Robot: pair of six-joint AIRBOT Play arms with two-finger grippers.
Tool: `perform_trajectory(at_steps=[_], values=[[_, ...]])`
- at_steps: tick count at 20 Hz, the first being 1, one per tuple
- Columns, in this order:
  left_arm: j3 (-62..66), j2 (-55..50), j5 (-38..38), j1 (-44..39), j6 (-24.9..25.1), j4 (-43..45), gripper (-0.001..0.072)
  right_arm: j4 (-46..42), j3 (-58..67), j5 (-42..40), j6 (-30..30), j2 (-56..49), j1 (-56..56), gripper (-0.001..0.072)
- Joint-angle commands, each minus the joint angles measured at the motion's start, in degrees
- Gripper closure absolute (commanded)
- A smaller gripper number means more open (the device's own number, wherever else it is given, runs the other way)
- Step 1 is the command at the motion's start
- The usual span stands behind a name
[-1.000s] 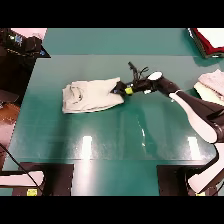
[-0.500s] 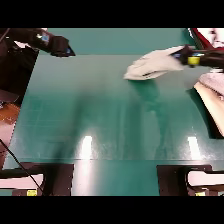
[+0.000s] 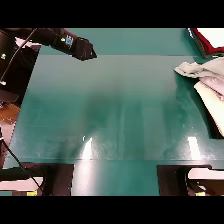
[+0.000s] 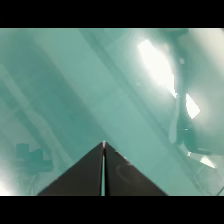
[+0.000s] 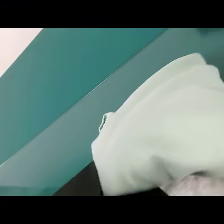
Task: Fold the shirts.
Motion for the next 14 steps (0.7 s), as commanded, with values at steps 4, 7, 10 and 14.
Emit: perform_trajectory(at_steps=[4, 7, 10, 14], values=[[0.0, -0.5, 0.13, -0.9, -0.59, 0.81, 0.0684, -0.11, 10.36, 0.11, -3.37, -0.37, -2.25, 0.0695], [0.0, -0.94, -0.28, -0.9, -0.57, 0.72, 0.0683, -0.61, 16.5, 5.35, -3.23, -0.07, -3.78, 0.0696], [0.0, -0.92, -0.26, -0.9, -0.37, 0.74, 0.0683, -1.29, 17.09, 8.02, -3.04, 2.84, -6.19, 0.0696], [0.0, -0.92, -0.26, -0.9, -0.33, 0.76, 0.0684, -15.8, 17.05, 15.28, 2.25, 7.26, -8.76, 0.0695]])
